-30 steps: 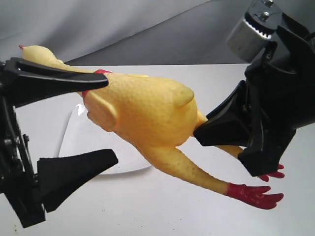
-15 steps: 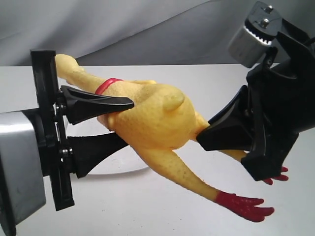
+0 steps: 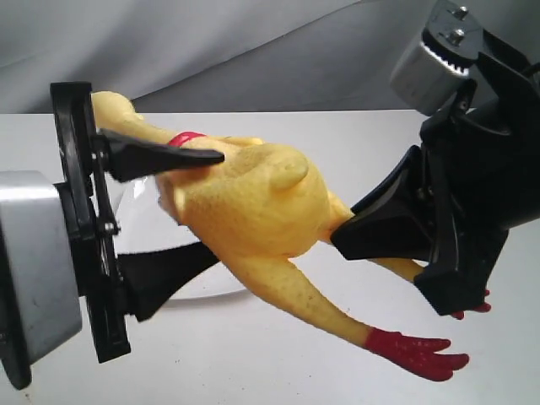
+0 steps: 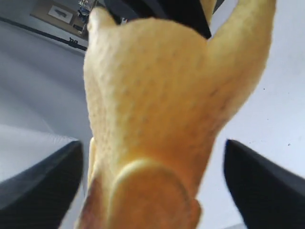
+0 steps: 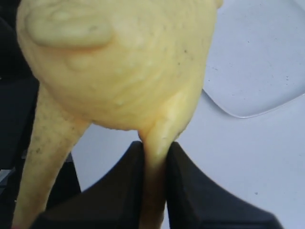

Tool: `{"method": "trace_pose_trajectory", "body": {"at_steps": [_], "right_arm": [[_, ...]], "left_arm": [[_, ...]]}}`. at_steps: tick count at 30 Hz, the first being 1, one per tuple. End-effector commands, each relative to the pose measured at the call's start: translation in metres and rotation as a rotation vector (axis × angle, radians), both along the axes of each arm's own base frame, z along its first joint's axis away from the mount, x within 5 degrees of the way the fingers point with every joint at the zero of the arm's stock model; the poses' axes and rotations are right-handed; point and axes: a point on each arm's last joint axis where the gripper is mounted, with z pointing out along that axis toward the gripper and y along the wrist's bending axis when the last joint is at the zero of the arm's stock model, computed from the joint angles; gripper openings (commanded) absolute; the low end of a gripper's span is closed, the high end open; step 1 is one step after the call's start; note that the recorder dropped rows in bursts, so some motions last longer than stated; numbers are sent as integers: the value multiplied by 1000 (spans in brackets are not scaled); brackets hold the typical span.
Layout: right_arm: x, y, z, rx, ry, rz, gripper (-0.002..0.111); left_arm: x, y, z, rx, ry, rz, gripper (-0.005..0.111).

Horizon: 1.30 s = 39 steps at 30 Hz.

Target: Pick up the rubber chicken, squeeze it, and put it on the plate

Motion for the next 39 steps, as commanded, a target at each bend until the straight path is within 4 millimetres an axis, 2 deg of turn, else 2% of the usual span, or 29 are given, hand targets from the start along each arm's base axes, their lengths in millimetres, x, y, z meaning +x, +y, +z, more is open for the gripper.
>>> {"method": "trace_pose_trajectory", "body": {"at_steps": [1, 15, 17, 19, 21, 22, 24, 31, 34, 37, 39], "right_arm": [[-4, 2, 6, 48, 4, 16, 0], [-1, 1, 5, 30, -18, -3, 0], [0, 1, 5, 27, -27, -18, 0], [3, -1, 5, 13, -31, -63, 0], [7, -4, 3, -11, -37, -110, 0], [7, -4, 3, -19, -41, -115, 0], [7, -4, 3, -17, -36, -114, 0], [7, -4, 3, -17, -36, -113, 0], [7, -4, 3, -17, -36, -113, 0], [7, -4, 3, -17, -36, -113, 0], [7, -4, 3, -17, -36, -113, 0]], "left_arm": [[3, 0, 3, -85, 62, 49, 103], [0, -3, 5, -136, 88, 8, 101], [-3, -5, 7, -156, 82, -27, 96], [-4, -6, 8, -164, 80, -41, 82], [-4, -6, 8, -153, 76, -44, 57], [-5, -6, 6, -120, 63, -54, 33], [-7, -6, 2, -54, 41, -85, 1], [-3, -3, -1, -51, 90, -24, 0], [-3, -3, -1, -56, 93, -21, 5], [-3, -3, -1, -89, 141, -8, 21], [-3, -3, -1, -89, 141, -8, 41]]}}
